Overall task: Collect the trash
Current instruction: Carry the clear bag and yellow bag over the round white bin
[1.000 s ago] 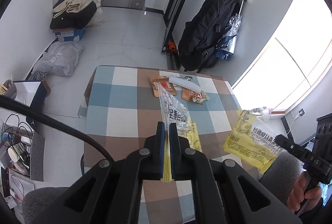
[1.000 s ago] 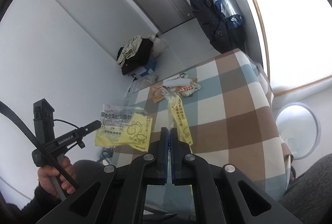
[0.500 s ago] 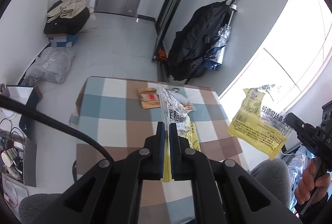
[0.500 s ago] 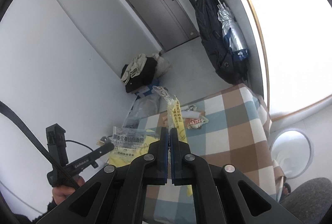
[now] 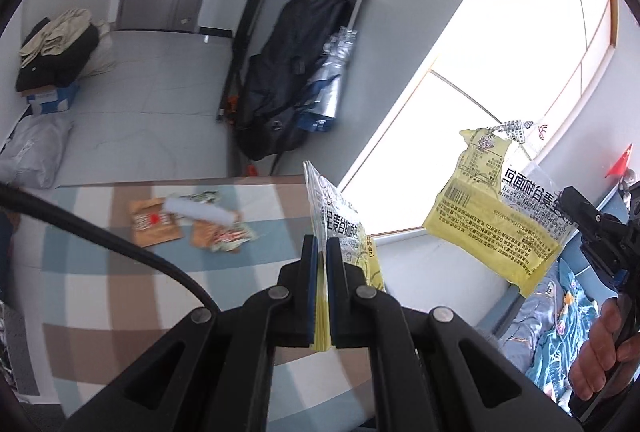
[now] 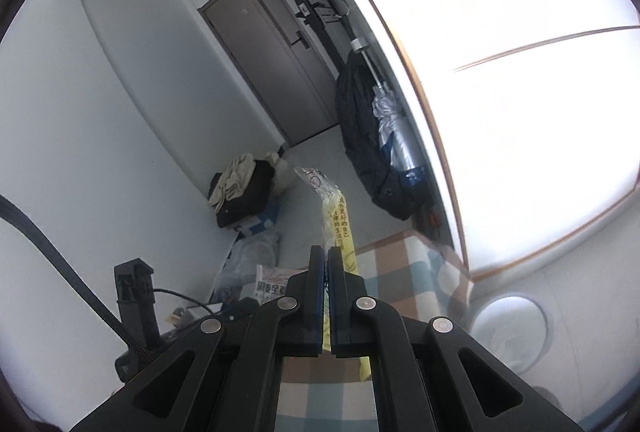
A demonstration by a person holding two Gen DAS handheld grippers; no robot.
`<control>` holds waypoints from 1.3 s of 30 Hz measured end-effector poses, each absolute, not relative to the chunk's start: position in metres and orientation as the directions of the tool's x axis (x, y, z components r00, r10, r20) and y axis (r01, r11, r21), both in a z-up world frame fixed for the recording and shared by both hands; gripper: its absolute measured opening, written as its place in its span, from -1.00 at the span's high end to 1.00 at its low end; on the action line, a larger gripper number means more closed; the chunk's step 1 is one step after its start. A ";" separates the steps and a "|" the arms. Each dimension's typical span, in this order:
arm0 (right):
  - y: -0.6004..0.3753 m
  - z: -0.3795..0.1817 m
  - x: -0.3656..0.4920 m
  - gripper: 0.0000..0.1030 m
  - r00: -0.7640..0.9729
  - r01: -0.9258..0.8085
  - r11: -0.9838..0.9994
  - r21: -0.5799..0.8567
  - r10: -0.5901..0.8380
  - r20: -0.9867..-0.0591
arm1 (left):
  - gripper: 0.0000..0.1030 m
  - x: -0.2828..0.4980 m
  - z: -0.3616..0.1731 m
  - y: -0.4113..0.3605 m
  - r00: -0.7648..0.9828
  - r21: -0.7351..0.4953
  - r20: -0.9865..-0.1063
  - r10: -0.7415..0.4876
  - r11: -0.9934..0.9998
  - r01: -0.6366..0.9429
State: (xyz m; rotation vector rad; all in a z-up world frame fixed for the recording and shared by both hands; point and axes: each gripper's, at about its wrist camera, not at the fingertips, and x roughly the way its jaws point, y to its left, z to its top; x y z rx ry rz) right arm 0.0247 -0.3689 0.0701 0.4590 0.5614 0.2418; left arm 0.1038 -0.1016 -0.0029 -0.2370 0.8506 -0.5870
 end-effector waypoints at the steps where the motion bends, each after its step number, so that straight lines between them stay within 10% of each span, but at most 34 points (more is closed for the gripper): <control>1: -0.379 0.074 0.023 0.98 0.831 -0.083 0.876 0.475 0.324 -0.453 | 0.99 0.106 -0.002 -0.112 0.506 -0.426 -0.634 -0.584 0.811 0.401; 18: -0.512 0.048 0.016 0.98 0.828 0.169 0.889 0.426 0.106 -0.550 | 0.99 0.126 -0.034 -0.283 0.335 -0.358 -0.737 -0.587 0.760 0.543; 39: -0.594 -0.177 0.085 0.98 0.563 0.383 0.775 0.503 0.236 -0.792 | 0.99 0.156 -0.101 -0.359 0.283 -0.175 -0.883 -0.375 0.821 0.543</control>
